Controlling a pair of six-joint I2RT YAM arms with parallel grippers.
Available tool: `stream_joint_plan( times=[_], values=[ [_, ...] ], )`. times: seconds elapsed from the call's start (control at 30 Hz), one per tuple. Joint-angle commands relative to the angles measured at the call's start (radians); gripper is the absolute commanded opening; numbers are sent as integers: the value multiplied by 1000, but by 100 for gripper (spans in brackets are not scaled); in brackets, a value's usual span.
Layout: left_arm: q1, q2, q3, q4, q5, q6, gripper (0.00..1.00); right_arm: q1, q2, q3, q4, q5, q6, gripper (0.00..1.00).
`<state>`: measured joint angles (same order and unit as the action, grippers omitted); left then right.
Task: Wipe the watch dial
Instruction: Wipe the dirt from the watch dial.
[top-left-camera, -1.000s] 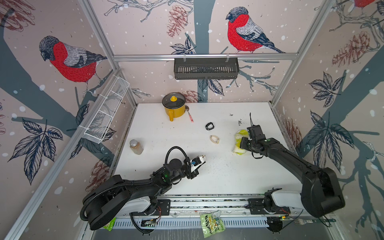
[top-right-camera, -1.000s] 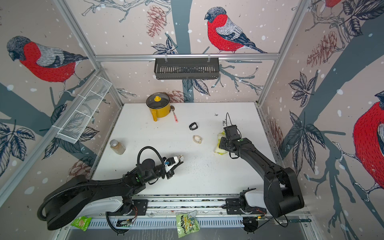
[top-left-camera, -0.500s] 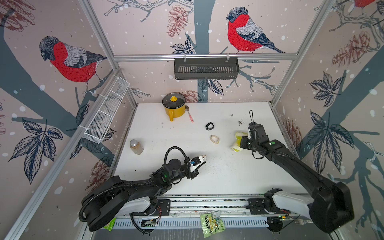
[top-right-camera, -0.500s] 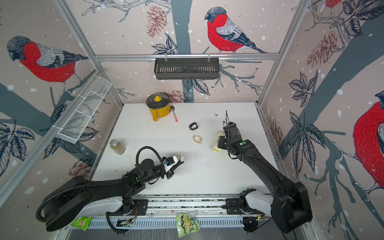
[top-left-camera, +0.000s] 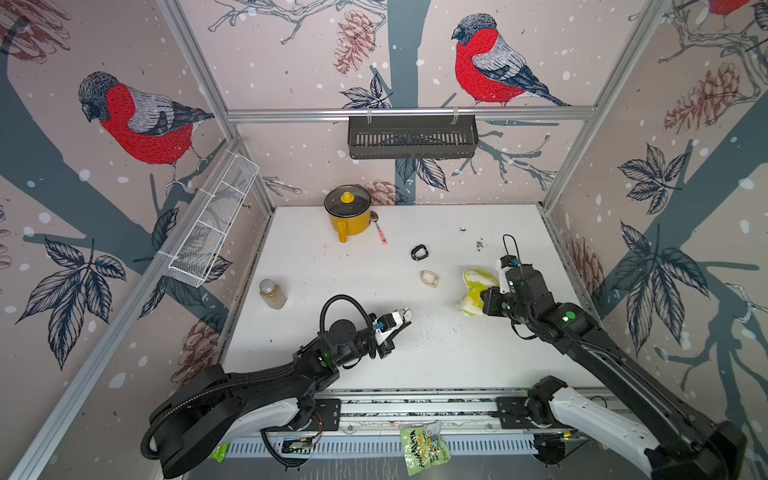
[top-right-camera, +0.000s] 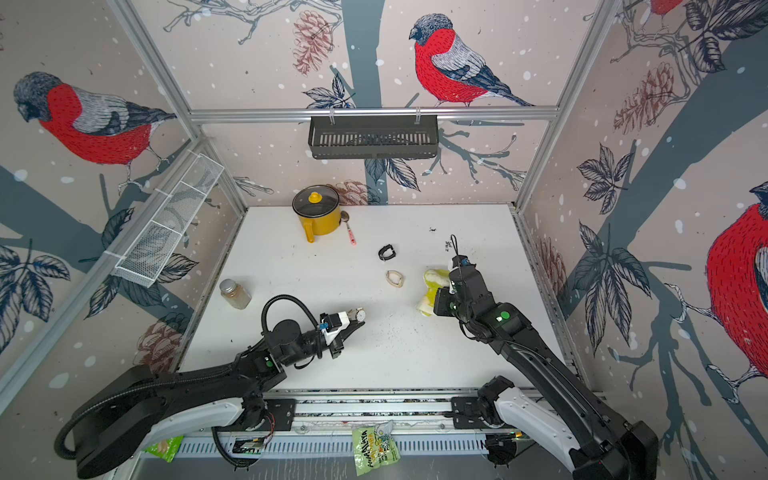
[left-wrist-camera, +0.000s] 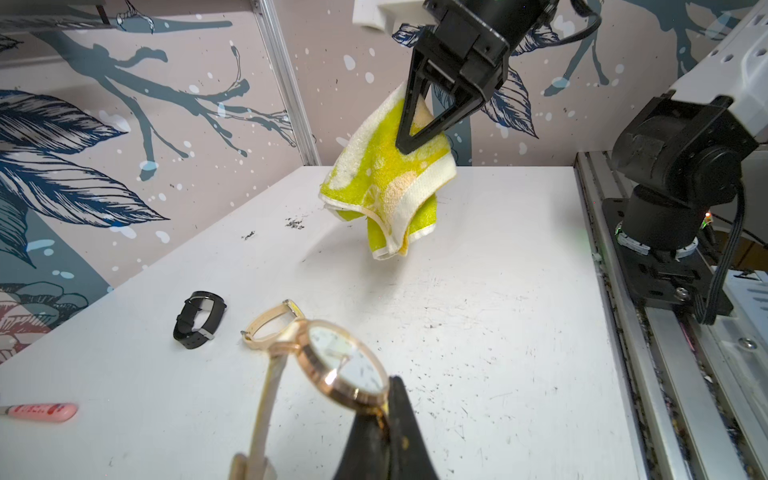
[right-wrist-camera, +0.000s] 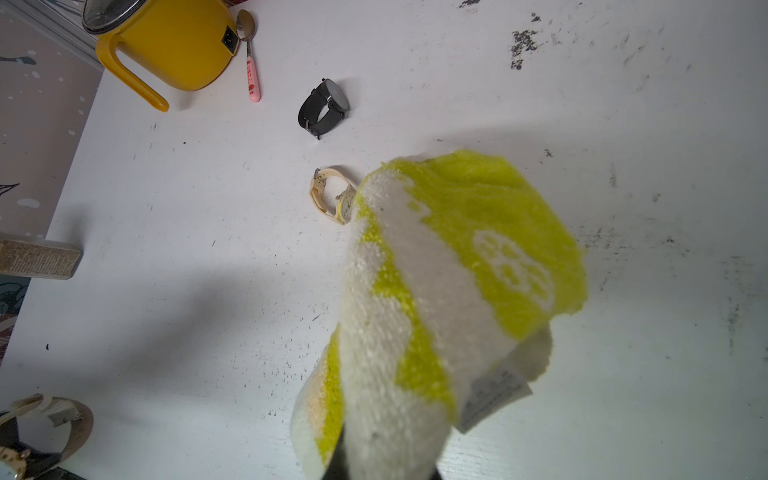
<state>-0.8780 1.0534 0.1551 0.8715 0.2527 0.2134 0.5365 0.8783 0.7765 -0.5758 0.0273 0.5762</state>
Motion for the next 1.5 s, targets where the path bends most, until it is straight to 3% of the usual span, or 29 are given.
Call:
stream_joint_plan(
  times=[0.0,0.33,0.47,0.6,0.73,0.97,1.37,1.47],
  values=[
    [-1,14,13,37,-18,0,0,4,-7,1,16,-24,-10,6],
    [-1,119,67,68,-155,26,0,4,30,30,102,-238,-128,7],
    [-1,166,83,88,-156,25,0,4,11,35,105,-268,-139,7],
    [-1,209,124,46,-133,37,0,5,-14,0,158,-417,-155,9],
    [0,248,151,38,-142,61,0,15,-45,-31,196,-480,-136,9],
    [1,305,194,55,-121,65,0,77,-48,2,177,-468,-123,9],
    [1,241,211,-3,-94,72,0,264,71,68,135,-218,-93,9],
    [1,196,184,-5,-124,77,0,266,73,112,48,-65,-89,7]
  ],
)
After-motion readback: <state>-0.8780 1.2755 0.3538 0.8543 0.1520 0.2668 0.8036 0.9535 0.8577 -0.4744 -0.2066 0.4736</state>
